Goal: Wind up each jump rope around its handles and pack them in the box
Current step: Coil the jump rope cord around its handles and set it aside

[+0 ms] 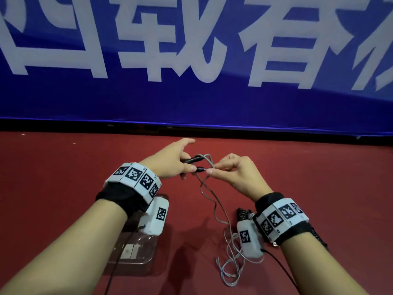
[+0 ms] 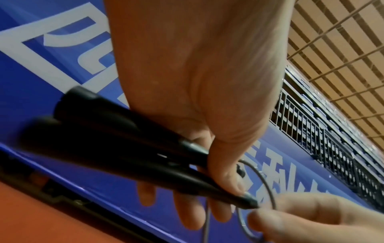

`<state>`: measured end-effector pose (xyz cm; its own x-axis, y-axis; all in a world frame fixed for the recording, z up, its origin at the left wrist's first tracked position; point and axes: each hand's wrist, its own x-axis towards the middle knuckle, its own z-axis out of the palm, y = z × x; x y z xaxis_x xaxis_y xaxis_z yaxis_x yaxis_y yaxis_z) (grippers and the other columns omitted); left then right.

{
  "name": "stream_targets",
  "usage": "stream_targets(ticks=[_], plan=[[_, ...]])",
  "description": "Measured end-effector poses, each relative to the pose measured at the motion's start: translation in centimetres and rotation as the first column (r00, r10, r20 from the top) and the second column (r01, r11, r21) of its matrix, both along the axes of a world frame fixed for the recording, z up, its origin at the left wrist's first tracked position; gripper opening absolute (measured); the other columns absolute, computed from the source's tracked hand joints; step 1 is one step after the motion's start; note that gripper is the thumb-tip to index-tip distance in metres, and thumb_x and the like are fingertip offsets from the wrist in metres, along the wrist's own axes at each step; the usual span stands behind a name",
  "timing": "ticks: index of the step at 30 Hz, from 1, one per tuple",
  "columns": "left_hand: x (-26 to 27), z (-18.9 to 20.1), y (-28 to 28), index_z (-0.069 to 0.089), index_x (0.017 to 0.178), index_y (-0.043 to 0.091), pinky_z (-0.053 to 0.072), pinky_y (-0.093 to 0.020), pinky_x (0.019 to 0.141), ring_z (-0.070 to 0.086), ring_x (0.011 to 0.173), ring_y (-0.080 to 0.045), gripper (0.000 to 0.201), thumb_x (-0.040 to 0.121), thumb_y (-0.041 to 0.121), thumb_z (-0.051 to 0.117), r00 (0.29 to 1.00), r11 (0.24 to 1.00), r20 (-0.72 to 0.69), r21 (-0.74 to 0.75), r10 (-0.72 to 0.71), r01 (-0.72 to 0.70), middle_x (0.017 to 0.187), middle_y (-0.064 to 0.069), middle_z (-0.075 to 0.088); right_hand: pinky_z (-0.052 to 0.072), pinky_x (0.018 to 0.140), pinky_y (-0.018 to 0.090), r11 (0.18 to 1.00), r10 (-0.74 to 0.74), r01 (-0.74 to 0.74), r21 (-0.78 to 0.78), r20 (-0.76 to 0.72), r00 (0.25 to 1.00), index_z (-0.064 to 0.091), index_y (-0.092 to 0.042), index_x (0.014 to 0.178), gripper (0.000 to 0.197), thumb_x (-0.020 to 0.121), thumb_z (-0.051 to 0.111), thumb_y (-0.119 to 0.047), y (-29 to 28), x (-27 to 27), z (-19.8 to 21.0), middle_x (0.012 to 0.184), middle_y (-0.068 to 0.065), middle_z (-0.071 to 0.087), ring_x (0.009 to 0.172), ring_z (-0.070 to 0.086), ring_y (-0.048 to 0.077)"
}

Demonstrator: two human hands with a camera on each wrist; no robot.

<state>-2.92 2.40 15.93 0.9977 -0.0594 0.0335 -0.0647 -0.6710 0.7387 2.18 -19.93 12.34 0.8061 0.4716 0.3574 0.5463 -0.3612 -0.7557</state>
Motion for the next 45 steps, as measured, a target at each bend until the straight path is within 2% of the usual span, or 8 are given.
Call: stream_targets(ticks=[12, 17, 23, 30, 35, 38, 41, 45], plan=[[-2.1, -2.7, -1.3, 0.067, 0.098, 0.011, 0.05, -0.03, 0.057, 0.061, 0.055, -0.018, 0.008, 0.097, 0.004, 0.065, 0.987, 0.984, -0.124, -0.159, -0.1, 0.08, 0.08, -0.003, 0.076, 0.049, 0.058, 0.029, 0.851, -0.16, 0.485, 0.202, -0.779, 0.606, 0.065, -0.012, 0.097, 0.018, 0.092, 0.066, -0.029, -2.9, 0.8, -4.0, 0.071, -0.001, 0.055, 0.057, 0.05, 0.013], [-2.0, -2.7, -1.9, 0.069, 0.094, 0.011, 0.05, -0.029, 0.052, 0.061, 0.052, -0.019, 0.004, 0.093, 0.007, 0.07, 0.99, 0.983, -0.118, -0.173, -0.083, 0.062, 0.081, -0.008, 0.076, 0.015, 0.125, 0.036, 0.923, -0.36, 0.332, -0.194, -0.134, 0.923, 0.012, -0.012, 0.16, 0.125, 0.067, 0.093, -0.023, -2.8, -1.0, -4.5, 0.169, 0.01, 0.002, 0.156, 0.007, 0.024], [-2.2, -2.8, -3.1, 0.068, 0.099, 0.006, 0.054, -0.043, 0.069, 0.066, 0.06, -0.025, 0.011, 0.091, 0.008, 0.075, 0.986, 0.969, -0.072, -0.207, -0.153, 0.135, 0.08, -0.005, 0.076, 0.055, 0.094, 0.043, 0.982, 0.189, -0.19, 0.006, -0.125, 0.974, 0.059, -0.031, 0.128, 0.049, 0.086, 0.067, -0.007, -1.4, -3.7, -4.9, 0.115, 0.001, 0.074, 0.103, 0.072, 0.021], [-1.2, -3.4, -1.3, 0.061, 0.094, 0.014, 0.052, -0.03, 0.063, 0.063, 0.052, -0.017, 0.016, 0.093, 0.0, 0.068, 0.953, 0.834, 0.14, -0.528, 0.27, -0.159, 0.081, -0.003, 0.078, 0.045, 0.053, 0.034, 0.997, 0.07, -0.08, -0.014, -0.341, 0.937, 0.07, -0.014, 0.095, 0.024, 0.1, 0.062, -0.036, -3.7, -3.6, -6.4, 0.074, 0.007, 0.075, 0.052, 0.053, 0.02], [-1.0, -4.2, -1.9, 0.064, 0.096, 0.011, 0.052, -0.026, 0.06, 0.064, 0.054, -0.018, 0.011, 0.093, 0.003, 0.07, 0.923, 0.777, 0.17, -0.603, 0.345, -0.18, 0.086, -0.008, 0.078, 0.045, 0.072, 0.039, 0.845, -0.304, 0.361, -0.395, 0.201, 0.931, 0.061, -0.025, 0.083, 0.05, 0.099, 0.035, -0.065, -3.9, -3.6, -8.3, 0.068, -0.003, 0.063, 0.078, 0.063, 0.022], [-1.1, -4.7, -3.1, 0.065, 0.096, 0.013, 0.053, -0.025, 0.063, 0.066, 0.056, -0.018, 0.013, 0.093, 0.003, 0.071, 0.946, 0.807, 0.165, -0.574, 0.277, -0.137, 0.087, -0.007, 0.079, 0.038, 0.104, 0.042, 0.659, -0.205, 0.256, -0.707, 0.158, 0.966, 0.06, -0.027, 0.124, 0.058, 0.096, 0.034, -0.071, -3.2, -3.5, -9.0, 0.132, 0.006, 0.063, 0.131, 0.05, 0.024], [-1.4, -4.8, -4.0, 0.065, 0.094, 0.014, 0.054, -0.025, 0.063, 0.067, 0.055, -0.018, 0.017, 0.09, -0.001, 0.072, 0.985, 0.876, 0.132, -0.481, 0.115, -0.038, 0.079, -0.003, 0.077, 0.014, 0.126, 0.045, 0.979, -0.075, 0.012, -0.204, -0.304, 0.95, 0.018, -0.024, 0.161, 0.073, 0.098, 0.046, -0.047, -2.9, -3.6, -7.5, 0.168, -0.003, 0.017, 0.155, 0.014, 0.012], [-2.0, -4.9, -4.9, 0.067, 0.097, 0.015, 0.052, -0.024, 0.063, 0.068, 0.058, -0.019, 0.015, 0.09, 0.004, 0.074, 0.996, 0.927, 0.053, -0.366, -0.071, 0.085, 0.078, -0.002, 0.076, 0.039, 0.112, 0.026, 0.94, 0.109, -0.018, 0.34, -0.252, 0.962, 0.045, -0.018, 0.148, 0.045, 0.103, 0.045, -0.016, -2.1, -4.0, -4.9, 0.145, 0.0, 0.055, 0.131, 0.053, 0.007]])
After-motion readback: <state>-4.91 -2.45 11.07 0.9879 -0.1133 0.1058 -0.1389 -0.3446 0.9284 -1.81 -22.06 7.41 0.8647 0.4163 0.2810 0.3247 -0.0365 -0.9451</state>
